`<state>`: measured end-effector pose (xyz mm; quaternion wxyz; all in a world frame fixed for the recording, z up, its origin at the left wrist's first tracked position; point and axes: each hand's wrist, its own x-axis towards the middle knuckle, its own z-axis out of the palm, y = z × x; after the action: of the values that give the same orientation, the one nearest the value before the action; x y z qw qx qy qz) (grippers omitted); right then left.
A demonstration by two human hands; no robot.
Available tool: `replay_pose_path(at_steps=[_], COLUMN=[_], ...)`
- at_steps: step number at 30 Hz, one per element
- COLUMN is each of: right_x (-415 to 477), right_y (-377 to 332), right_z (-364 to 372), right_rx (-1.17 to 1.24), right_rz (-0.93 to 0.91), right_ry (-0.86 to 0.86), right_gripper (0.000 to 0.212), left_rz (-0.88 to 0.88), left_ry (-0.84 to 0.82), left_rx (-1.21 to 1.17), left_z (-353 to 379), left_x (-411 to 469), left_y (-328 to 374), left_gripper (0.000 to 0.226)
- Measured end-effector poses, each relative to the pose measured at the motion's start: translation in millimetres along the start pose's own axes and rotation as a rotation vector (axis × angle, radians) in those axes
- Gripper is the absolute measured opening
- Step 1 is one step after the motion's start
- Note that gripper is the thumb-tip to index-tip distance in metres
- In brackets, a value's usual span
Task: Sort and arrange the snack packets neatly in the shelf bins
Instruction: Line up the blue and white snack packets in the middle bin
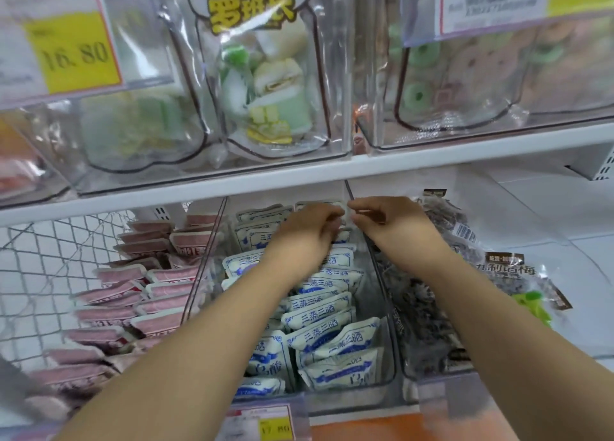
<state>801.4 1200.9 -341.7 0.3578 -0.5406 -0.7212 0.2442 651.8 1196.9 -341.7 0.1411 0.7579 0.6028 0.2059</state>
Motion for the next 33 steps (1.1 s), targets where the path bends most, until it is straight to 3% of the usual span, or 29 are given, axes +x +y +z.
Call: replay_pose_path(at_steps=[3,8,13,15,20,28,32,33], right_x=[-17,-71,-106,-111,-103,-94,-98,-100], right_y=[-14,-20,-18,-17,-13,-10,-15,-17], right_z=[-9,-12,-6,-6,-8,-4,-15,-18], right_rx=[-0.058,-0.139,-0.05,-0.05,-0.036,-0.029,-0.091,-0.173], right_rz=[-0.031,-0.049,-0.008,-0.028,-0.081,-0.073,-0.104,-0.145], right_ry=[0.021,0.012,0.003,0.003,0.015,0.039,-0.052,-0.079], right_gripper=[0.029,0.027,0.033,0.035,0.03,0.023,0.026,0.024], left_rz=[0.109,0.063,-0.008,-0.01,-0.122,-0.191,-0.083,-0.032], left_ry=[0.131,-0.129,-0.328,-0.353,-0.17,-0.221,0.161,0.182], left_rx=[0.051,0.123,0.266,0.346,0.454,0.404,0.227,0.194], left_z=[-7,-13,-17,-14,2,3,-20,-27], left_x=[-28,-50,-34,-29,-29,-25,-61,-72], left_y=[-4,-10,-2,2,-5,5,9,10], left_gripper=[0.023,0.023,0.022,0.034,0.027,0.029,0.019,0.015])
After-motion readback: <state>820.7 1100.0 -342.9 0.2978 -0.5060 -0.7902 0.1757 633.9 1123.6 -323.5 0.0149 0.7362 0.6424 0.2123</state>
